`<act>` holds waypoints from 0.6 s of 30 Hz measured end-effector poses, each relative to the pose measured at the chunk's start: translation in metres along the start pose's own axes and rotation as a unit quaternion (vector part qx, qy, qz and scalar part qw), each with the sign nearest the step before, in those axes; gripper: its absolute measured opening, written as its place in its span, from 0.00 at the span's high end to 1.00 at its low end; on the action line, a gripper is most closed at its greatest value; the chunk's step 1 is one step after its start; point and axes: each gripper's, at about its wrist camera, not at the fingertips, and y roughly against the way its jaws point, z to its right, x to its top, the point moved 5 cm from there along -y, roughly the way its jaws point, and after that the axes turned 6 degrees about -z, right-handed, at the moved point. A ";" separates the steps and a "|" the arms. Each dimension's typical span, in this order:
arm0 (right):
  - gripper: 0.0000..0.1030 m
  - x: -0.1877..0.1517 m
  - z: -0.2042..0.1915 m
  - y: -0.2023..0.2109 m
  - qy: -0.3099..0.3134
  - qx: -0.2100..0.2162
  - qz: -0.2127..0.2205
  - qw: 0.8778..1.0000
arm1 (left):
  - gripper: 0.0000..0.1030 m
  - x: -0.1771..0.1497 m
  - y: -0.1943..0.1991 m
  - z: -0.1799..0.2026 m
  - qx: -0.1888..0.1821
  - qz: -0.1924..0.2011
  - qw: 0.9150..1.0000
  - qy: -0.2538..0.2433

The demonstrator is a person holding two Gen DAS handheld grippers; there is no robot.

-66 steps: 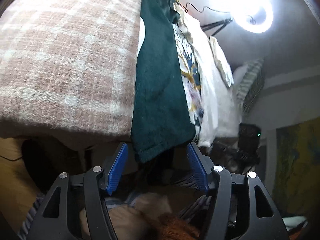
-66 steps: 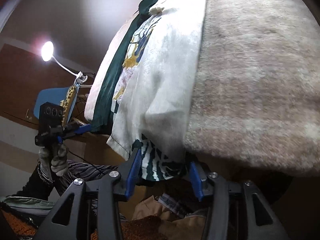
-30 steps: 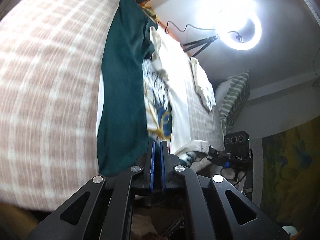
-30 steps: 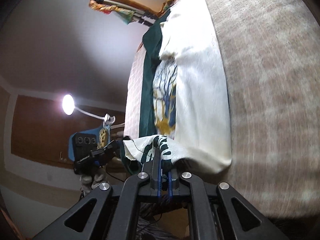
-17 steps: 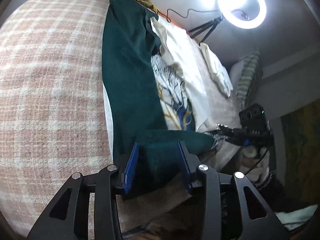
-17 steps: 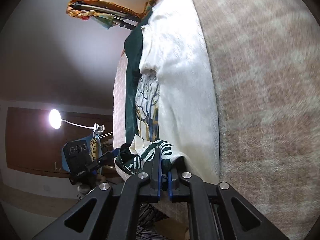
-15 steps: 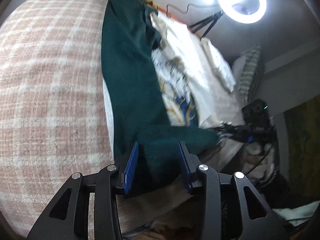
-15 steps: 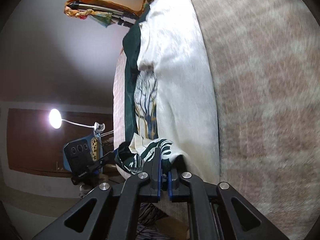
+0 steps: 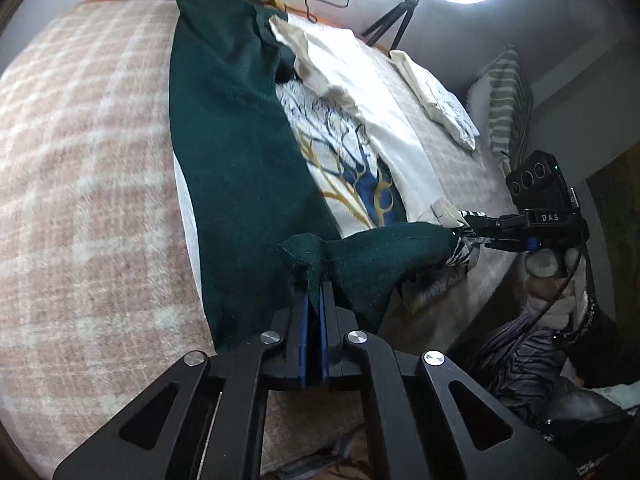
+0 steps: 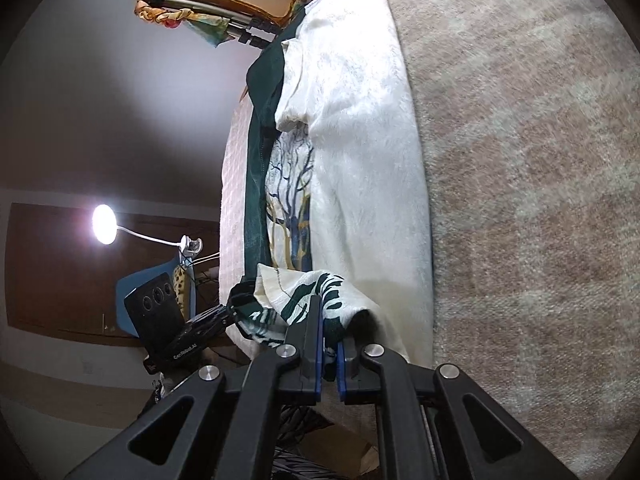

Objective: Fold small clothes

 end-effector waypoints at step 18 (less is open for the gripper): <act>0.95 0.075 -0.004 -0.003 -0.023 -0.016 0.017 0.999 | 0.98 0.070 0.013 -0.039 0.058 0.089 0.994 0.007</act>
